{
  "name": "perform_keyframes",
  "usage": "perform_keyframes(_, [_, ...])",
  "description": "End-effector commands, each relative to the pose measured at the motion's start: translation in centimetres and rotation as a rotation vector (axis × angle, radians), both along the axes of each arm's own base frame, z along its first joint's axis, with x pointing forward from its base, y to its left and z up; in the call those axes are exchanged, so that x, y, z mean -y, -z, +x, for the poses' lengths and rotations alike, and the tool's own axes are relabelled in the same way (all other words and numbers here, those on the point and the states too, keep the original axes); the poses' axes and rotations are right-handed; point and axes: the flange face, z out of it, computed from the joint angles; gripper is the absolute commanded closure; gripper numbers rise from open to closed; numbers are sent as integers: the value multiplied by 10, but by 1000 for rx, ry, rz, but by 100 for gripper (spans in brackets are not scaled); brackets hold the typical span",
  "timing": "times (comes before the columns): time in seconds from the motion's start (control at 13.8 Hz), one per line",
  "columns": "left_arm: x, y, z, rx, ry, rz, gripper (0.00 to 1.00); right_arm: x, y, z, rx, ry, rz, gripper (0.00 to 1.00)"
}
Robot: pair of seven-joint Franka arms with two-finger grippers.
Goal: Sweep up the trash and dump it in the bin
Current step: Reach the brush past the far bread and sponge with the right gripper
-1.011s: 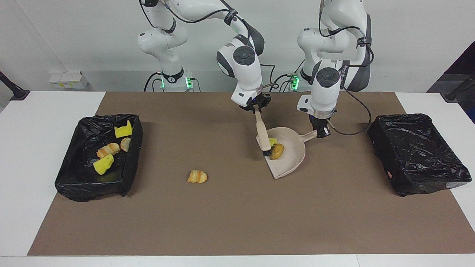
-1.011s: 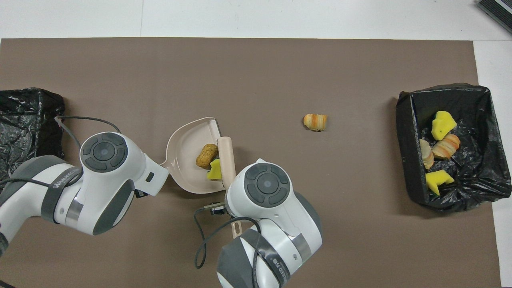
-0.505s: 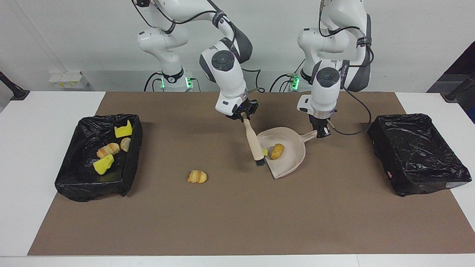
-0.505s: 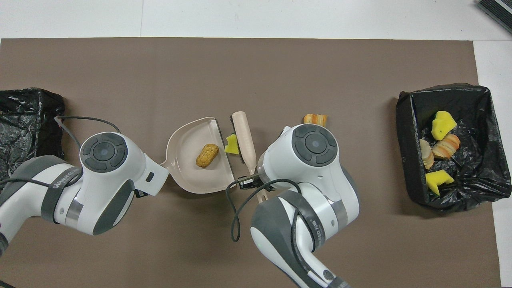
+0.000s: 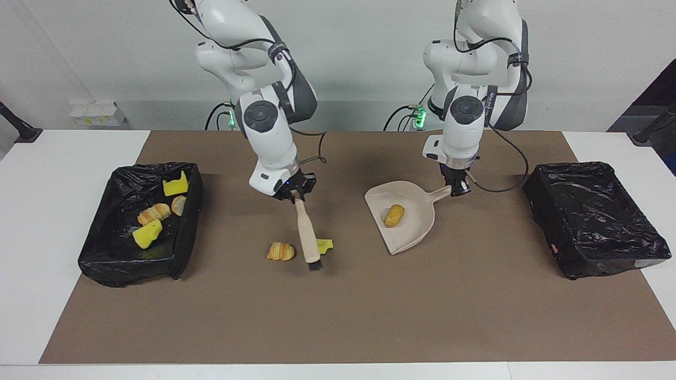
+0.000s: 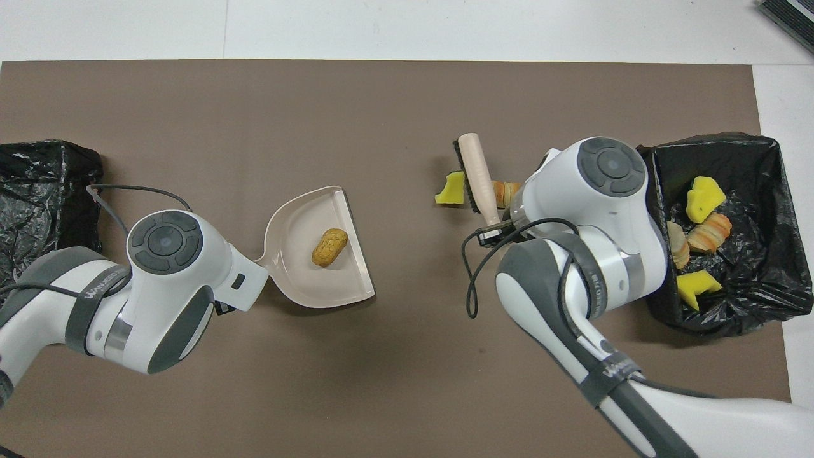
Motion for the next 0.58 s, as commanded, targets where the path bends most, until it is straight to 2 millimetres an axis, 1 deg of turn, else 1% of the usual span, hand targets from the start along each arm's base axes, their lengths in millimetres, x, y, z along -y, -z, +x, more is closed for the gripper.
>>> perform_keyframes(0.0, [-1, -3, -8, 28, -11, 5, 100, 40, 0, 25, 22, -10, -48, 100])
perform_keyframes(0.14, [-1, -3, -8, 28, -11, 5, 100, 57, 3, 31, 21, -20, -57, 100])
perform_keyframes(0.29, [0, -3, -7, 29, -11, 5, 100, 71, 15, 31, -1, -6, -68, 100])
perform_keyframes(0.51, [-1, -3, -8, 28, -11, 5, 100, 71, 30, 22, -54, -31, -74, 100])
